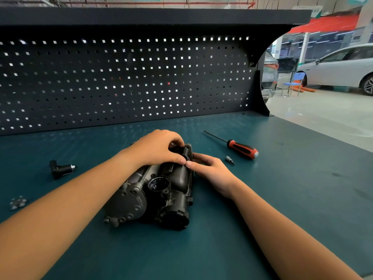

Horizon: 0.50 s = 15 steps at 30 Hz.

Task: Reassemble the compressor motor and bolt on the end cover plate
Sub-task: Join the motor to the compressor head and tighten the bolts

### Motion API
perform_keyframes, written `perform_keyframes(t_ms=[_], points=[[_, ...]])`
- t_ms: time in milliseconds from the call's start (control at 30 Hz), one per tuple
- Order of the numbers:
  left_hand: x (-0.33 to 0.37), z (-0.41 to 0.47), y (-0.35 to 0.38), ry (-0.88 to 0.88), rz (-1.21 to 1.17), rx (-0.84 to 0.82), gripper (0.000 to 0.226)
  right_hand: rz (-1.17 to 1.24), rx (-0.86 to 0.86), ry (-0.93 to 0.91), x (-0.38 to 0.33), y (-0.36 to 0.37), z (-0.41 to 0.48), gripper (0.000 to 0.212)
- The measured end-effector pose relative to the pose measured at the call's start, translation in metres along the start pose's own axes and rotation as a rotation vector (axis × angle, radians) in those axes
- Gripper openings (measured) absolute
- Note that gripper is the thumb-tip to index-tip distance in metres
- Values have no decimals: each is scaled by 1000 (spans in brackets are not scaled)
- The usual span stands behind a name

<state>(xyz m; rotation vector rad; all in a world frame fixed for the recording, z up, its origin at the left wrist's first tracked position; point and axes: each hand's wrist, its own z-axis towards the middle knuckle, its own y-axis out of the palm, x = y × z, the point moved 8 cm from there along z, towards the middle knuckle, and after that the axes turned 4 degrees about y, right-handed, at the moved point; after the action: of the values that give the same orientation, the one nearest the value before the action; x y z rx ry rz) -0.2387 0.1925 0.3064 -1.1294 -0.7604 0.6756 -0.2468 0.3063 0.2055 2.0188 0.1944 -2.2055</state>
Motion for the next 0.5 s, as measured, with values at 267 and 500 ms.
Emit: perform_keyframes(t_ms=[267,500], points=[[4,-1,1,40,-78,68,24,84,53,130,10,-2,0,48],[5,-3,1,48,-107,71,23,170,69,103,8,-2,-1,50]])
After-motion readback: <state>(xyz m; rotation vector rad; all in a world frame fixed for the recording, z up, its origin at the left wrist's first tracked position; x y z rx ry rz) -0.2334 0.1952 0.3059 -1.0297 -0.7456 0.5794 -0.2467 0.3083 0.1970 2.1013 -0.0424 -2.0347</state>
